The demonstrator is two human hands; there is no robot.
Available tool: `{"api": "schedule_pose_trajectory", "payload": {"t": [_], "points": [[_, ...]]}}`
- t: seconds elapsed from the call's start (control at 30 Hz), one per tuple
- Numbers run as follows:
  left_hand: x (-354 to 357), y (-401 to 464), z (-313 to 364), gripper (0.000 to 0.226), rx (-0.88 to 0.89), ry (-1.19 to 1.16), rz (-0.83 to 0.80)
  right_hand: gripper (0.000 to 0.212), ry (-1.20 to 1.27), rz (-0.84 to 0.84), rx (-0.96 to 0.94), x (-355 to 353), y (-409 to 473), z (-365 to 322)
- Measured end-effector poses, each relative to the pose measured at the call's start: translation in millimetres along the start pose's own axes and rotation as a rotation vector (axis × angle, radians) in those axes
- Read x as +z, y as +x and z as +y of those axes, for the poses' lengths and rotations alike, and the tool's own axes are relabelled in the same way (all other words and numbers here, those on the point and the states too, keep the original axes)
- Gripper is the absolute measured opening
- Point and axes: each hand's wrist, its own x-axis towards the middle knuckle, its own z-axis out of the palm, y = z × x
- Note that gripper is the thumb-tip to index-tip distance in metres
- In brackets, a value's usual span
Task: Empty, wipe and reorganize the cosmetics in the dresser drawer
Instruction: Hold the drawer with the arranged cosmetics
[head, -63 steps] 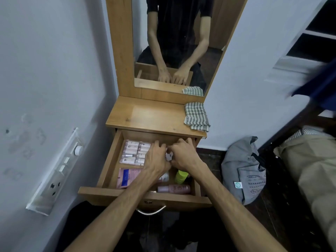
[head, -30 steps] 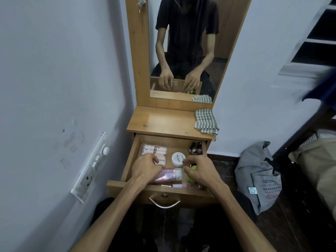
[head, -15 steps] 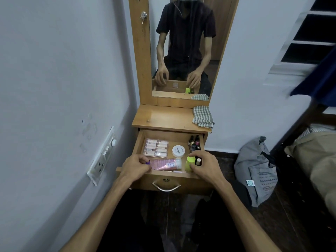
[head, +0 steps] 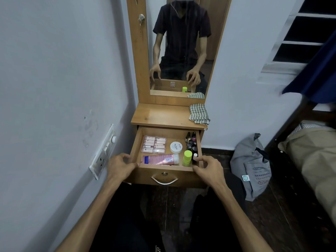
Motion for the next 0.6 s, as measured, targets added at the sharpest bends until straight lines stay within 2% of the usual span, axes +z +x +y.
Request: {"api": "schedule_pose_trajectory", "payload": {"t": [0.17, 0.4, 0.6], "points": [[0, -3, -4, 0.065, -0.026, -0.049, 0.048, 0.042, 0.052, 0.014, 0.138, -1, -9, -1], [1, 2, -8, 0.078, -0.058, -0.090, 0.054, 0.054, 0.045, 0.042, 0.224, -6, -9, -2], [9, 14, -2, 0.092, -0.085, -0.059, 0.091, 0.078, 0.012, 0.106, 0.305, -2, 6, -2]]}}
